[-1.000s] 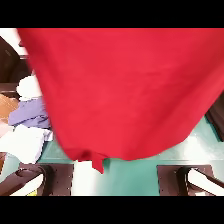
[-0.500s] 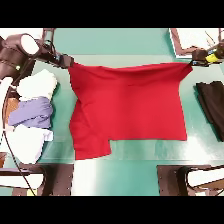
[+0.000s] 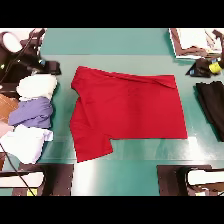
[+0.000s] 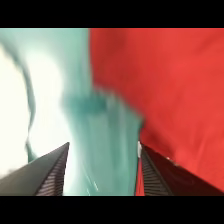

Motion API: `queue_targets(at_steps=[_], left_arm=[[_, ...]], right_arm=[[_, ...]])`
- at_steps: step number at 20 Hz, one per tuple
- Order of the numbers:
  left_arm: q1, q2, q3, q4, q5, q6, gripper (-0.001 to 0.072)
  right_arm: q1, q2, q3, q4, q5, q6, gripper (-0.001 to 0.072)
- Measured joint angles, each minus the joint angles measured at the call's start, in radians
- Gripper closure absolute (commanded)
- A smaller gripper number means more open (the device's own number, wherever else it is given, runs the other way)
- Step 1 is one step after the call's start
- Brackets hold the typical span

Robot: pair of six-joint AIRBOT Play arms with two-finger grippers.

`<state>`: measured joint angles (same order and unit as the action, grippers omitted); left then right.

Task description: Fold the shirts.

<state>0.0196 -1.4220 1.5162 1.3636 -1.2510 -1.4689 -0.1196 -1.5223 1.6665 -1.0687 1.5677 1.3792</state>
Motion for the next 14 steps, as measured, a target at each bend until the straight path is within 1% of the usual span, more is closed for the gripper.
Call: queue_targets(at_steps=[2, 6, 10, 14], left_arm=[[0.026, 0.080, -0.148, -0.038, -0.014, 0.000, 0.0187], [0.050, 0.227, -0.473, -0.113, 0.008, 0.013, 0.0188], [0.057, 0.282, -0.705, -0.232, 0.080, 0.080, 0.0188], [0.053, 0.298, -0.831, -0.309, 0.151, 0.111, 0.0188]], right_arm=[[-0.034, 0.103, -0.180, 0.066, -0.021, -0.027, 0.0365], [-0.075, 0.270, -0.476, 0.130, -0.082, -0.064, 0.0365], [-0.087, 0.372, -0.628, 0.151, -0.116, -0.082, 0.0365], [-0.090, 0.427, -0.671, 0.158, -0.123, -0.089, 0.0365]])
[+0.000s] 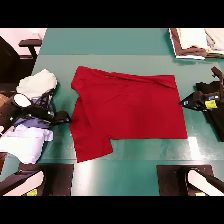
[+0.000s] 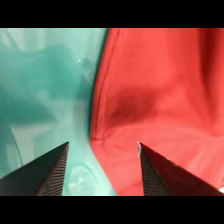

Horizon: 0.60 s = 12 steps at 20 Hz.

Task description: Fold the shirts.

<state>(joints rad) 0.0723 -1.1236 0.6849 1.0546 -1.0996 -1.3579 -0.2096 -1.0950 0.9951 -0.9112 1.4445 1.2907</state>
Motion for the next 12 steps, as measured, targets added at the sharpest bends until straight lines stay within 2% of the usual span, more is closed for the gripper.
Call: queue_targets(at_steps=[2, 3, 4, 6, 11, 12], left_arm=[[-0.029, 0.003, -0.036, -0.020, 0.032, 0.007, 0.0188], [-0.050, 0.004, -0.047, -0.029, 0.046, 0.006, 0.0211], [-0.071, 0.005, -0.055, -0.036, 0.057, 0.006, 0.0383], [-0.102, 0.004, -0.066, -0.035, 0.075, 0.002, 0.0681], [-0.130, 0.025, -0.039, -0.040, 0.064, -0.022, 0.0682], [-0.133, 0.042, -0.028, -0.037, 0.055, -0.024, 0.0682]], right_arm=[[-0.001, 0.026, -0.007, 0.001, -0.005, -0.001, 0.0365], [-0.001, 0.037, -0.009, 0.001, -0.005, -0.001, 0.0365], [-0.001, 0.048, -0.010, 0.001, -0.008, -0.002, 0.0365], [-0.001, 0.069, -0.012, 0.000, -0.008, -0.003, 0.0365], [-0.040, 0.093, -0.055, -0.053, 0.023, 0.000, 0.0364], [-0.070, 0.098, -0.084, -0.077, 0.033, 0.005, 0.0344]])
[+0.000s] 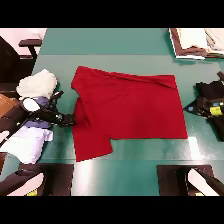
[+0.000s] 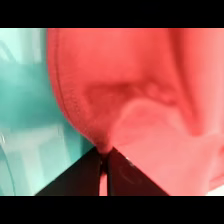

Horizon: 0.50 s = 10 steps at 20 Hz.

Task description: Fold the shirts.

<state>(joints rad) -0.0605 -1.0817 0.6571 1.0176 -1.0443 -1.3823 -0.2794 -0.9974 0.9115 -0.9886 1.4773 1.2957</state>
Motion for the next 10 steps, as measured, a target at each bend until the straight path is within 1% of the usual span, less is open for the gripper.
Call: queue_targets(at_steps=[1, 2, 3, 5, 7, 10], left_arm=[[-0.001, 0.023, 0.011, 0.003, -0.008, 0.000, 0.0681], [-0.002, 0.049, 0.020, 0.007, -0.013, -0.002, 0.0682], [-0.002, 0.074, 0.026, 0.011, -0.015, -0.003, 0.0681], [-0.004, 0.119, 0.035, 0.016, -0.019, -0.004, 0.0681], [-0.004, 0.141, 0.039, 0.018, -0.022, -0.005, 0.0681], [-0.004, 0.157, 0.042, 0.020, -0.021, -0.006, 0.0681]], right_arm=[[-0.035, 0.006, -0.032, -0.027, 0.005, 0.003, 0.0193], [-0.083, 0.013, -0.072, -0.056, 0.006, 0.007, 0.0140], [-0.133, 0.020, -0.110, -0.082, 0.008, 0.010, 0.0141], [-0.242, 0.027, -0.190, -0.127, 0.007, 0.015, 0.0230], [-0.338, 0.022, -0.268, -0.147, -0.011, 0.021, 0.0281], [-0.412, -0.011, -0.357, -0.130, -0.060, 0.023, 0.0281]])
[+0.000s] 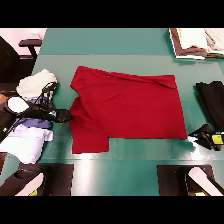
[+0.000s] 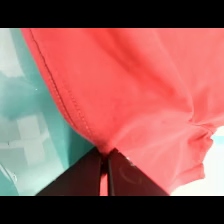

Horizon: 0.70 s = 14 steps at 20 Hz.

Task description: Fold the shirts.

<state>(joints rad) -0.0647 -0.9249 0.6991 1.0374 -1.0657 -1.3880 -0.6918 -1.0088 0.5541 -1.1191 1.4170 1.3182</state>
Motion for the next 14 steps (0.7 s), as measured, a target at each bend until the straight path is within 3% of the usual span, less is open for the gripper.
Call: queue_targets(at_steps=[3, 6, 8, 14], left_arm=[[0.000, 0.006, 0.001, 0.001, 0.000, 0.000, 0.0681], [0.000, 0.008, 0.001, 0.001, 0.000, -0.002, 0.0681], [0.000, 0.009, 0.002, 0.001, -0.002, -0.003, 0.0682], [0.000, 0.064, 0.125, 0.024, -0.039, -0.031, 0.0682]], right_arm=[[0.026, -0.064, -0.034, 0.062, -0.056, 0.003, 0.0286], [0.120, -0.138, -0.021, 0.134, -0.106, 0.002, 0.0506], [0.203, -0.176, 0.005, 0.149, -0.141, 0.001, 0.0695], [0.406, -0.119, 0.206, 0.166, -0.150, 0.000, 0.0696]])
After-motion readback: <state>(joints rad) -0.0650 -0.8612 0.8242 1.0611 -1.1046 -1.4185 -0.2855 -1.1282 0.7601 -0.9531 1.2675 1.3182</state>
